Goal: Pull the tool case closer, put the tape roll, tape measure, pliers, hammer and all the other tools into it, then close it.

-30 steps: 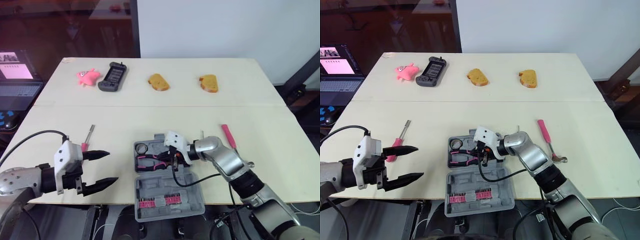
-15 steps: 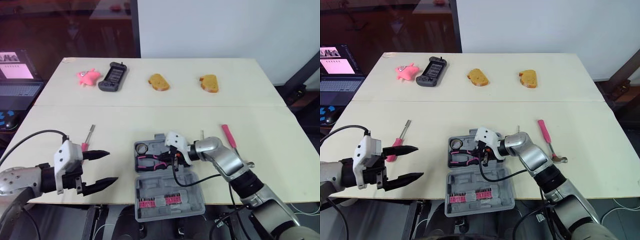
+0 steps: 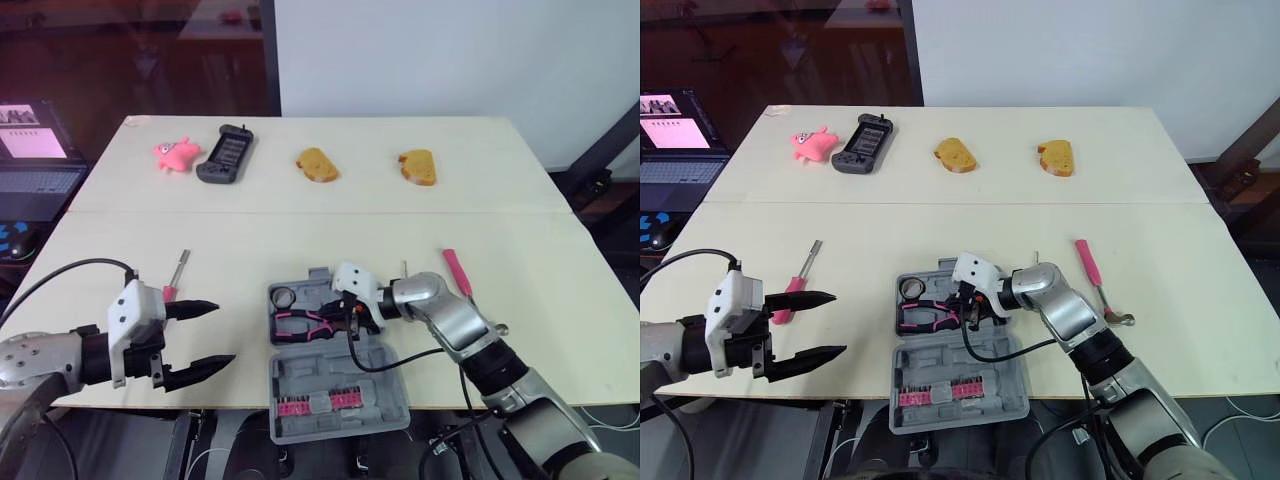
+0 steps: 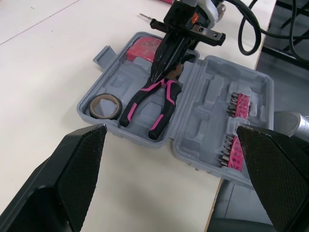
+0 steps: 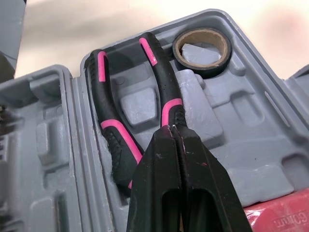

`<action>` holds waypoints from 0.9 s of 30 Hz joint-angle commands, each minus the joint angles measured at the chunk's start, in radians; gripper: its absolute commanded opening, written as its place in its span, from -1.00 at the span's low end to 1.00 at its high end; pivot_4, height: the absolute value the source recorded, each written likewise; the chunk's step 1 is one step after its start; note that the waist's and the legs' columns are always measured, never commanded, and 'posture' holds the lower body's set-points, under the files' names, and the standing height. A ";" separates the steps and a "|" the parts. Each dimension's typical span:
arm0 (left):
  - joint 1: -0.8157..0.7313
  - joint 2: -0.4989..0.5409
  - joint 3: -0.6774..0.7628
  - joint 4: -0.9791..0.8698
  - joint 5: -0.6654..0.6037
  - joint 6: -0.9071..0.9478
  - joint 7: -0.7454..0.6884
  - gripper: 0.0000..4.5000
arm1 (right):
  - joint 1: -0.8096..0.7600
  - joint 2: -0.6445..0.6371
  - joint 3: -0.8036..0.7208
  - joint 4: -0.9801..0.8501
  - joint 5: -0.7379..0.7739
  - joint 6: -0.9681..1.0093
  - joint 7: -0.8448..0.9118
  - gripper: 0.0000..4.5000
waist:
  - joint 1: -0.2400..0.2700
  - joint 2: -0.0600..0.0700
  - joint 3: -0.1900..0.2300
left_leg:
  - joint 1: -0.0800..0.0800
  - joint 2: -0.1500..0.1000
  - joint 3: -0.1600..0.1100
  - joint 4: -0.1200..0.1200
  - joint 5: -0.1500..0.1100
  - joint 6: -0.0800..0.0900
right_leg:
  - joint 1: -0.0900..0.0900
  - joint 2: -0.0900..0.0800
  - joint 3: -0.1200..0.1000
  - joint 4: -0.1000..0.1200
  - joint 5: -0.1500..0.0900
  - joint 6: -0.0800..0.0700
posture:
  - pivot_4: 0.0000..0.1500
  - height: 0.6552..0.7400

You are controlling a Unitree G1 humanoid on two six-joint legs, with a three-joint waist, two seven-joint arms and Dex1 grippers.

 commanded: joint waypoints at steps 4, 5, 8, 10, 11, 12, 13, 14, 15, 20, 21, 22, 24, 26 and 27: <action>0.013 0.011 0.015 -0.017 -0.005 -0.001 -0.003 1.00 | 0.012 -0.007 0.097 0.140 -0.107 0.013 -0.001 -0.97 | 0.000 -0.001 -0.003 | 0.002 0.000 -0.001 0.000 0.000 0.000 | 0.002 0.000 0.000 0.000 0.000 0.000 | 1.00 0.50; 0.014 0.011 0.015 -0.017 -0.005 0.000 -0.002 1.00 | 0.010 -0.006 0.105 0.150 -0.114 0.013 0.000 -0.97 | 0.000 -0.002 -0.003 | 0.002 0.000 -0.001 0.000 0.000 0.000 | 0.001 0.000 0.000 -0.001 0.000 0.000 | 1.00 0.50; 0.017 0.014 0.015 -0.020 -0.004 0.000 0.000 1.00 | 0.004 -0.001 0.127 0.182 -0.136 0.018 -0.006 -0.97 | 0.001 -0.004 -0.009 | 0.007 0.001 -0.001 -0.001 -0.001 0.001 | 0.003 0.000 0.000 -0.002 -0.001 -0.001 | 1.00 0.50; 0.018 0.014 0.014 -0.021 -0.003 0.001 0.001 1.00 | 0.002 0.014 0.116 0.194 -0.132 -0.004 -0.014 -0.97 | 0.001 -0.004 -0.012 | 0.010 0.002 -0.001 -0.002 -0.005 0.004 | 0.006 0.000 0.000 -0.002 -0.002 -0.004 | 1.00 0.50; 0.019 0.014 0.014 -0.022 -0.003 0.001 0.002 1.00 | 0.001 0.021 0.103 0.190 -0.123 -0.026 -0.013 -0.97 | 0.000 -0.005 -0.013 | 0.012 0.002 -0.001 -0.002 -0.005 0.003 | 0.008 -0.001 0.000 -0.003 -0.002 -0.004 | 1.00 0.50; 0.020 0.013 0.014 -0.023 -0.004 0.001 0.003 1.00 | 0.000 0.026 0.088 0.180 -0.111 -0.055 -0.009 -0.97 | 0.000 -0.006 -0.013 | 0.015 0.002 -0.001 -0.003 -0.006 0.003 | 0.010 -0.001 0.000 -0.003 -0.002 -0.004 | 1.00 0.50; 0.020 0.013 0.014 -0.023 -0.004 0.001 0.004 1.00 | 0.001 0.032 0.067 0.165 -0.091 -0.075 -0.003 -0.97 | 0.000 -0.006 -0.014 | 0.015 0.002 -0.001 -0.003 -0.006 0.003 | 0.010 -0.001 0.000 -0.003 -0.003 -0.005 | 1.00 0.50; 0.021 0.013 0.013 -0.022 -0.004 0.000 0.004 1.00 | 0.003 0.037 0.044 0.146 -0.068 -0.098 0.007 -0.97 | 0.000 -0.006 -0.013 | 0.015 0.002 -0.001 -0.003 -0.006 0.003 | 0.010 -0.001 0.000 -0.003 -0.003 -0.005 | 1.00 0.50; 0.021 0.012 0.011 -0.020 -0.002 -0.002 0.004 1.00 | 0.008 0.037 0.024 0.124 -0.048 -0.125 0.022 -0.97 | 0.000 -0.006 -0.013 | 0.015 0.002 -0.001 -0.003 -0.006 0.003 | 0.010 -0.001 0.000 -0.003 -0.003 -0.005 | 1.00 0.50; 0.012 0.006 -0.006 -0.006 0.005 -0.012 0.002 1.00 | 0.050 0.031 -0.050 0.035 0.043 -0.151 0.086 -0.97 | 0.000 -0.005 -0.012 | 0.013 0.002 0.000 -0.004 -0.005 0.004 | 0.008 -0.001 0.000 -0.003 -0.003 -0.004 | 1.00 0.50; 0.009 0.006 -0.010 -0.004 0.006 -0.013 0.002 1.00 | 0.059 0.027 -0.057 0.022 0.053 -0.152 0.096 -0.97 | 0.000 -0.005 -0.012 | 0.012 0.002 0.000 -0.004 -0.005 0.004 | 0.007 -0.001 0.000 -0.003 -0.003 -0.004 | 1.00 0.50; 0.006 0.006 -0.013 -0.001 0.007 -0.014 0.002 1.00 | 0.066 0.023 -0.060 0.012 0.060 -0.148 0.104 -0.97 | 0.000 -0.005 -0.011 | 0.012 0.002 0.000 -0.004 -0.005 0.004 | 0.007 -0.002 0.000 -0.003 -0.003 -0.004 | 1.00 0.50; 0.001 0.006 -0.019 0.000 0.007 -0.015 0.004 1.00 | 0.080 0.015 -0.064 -0.002 0.066 -0.143 0.114 -0.97 | 0.000 -0.004 -0.011 | 0.012 0.002 0.000 -0.004 -0.005 0.004 | 0.007 -0.002 0.000 -0.003 -0.003 -0.004 | 1.00 0.50; -0.003 0.005 -0.023 0.001 0.007 -0.016 0.003 1.00 | 0.087 0.009 -0.061 -0.006 0.059 -0.135 0.112 -0.97 | 0.001 -0.004 -0.011 | 0.012 0.002 0.000 -0.004 -0.006 0.004 | 0.007 -0.002 0.000 -0.003 -0.003 -0.005 | 1.00 0.50; -0.004 0.005 -0.023 0.001 0.008 -0.016 0.003 1.00 | 0.089 0.007 -0.059 -0.005 0.055 -0.136 0.111 -0.97 | 0.001 -0.004 -0.011 | 0.012 0.002 0.000 -0.004 -0.006 0.003 | 0.007 -0.002 0.000 -0.003 -0.003 -0.005 | 1.00 0.50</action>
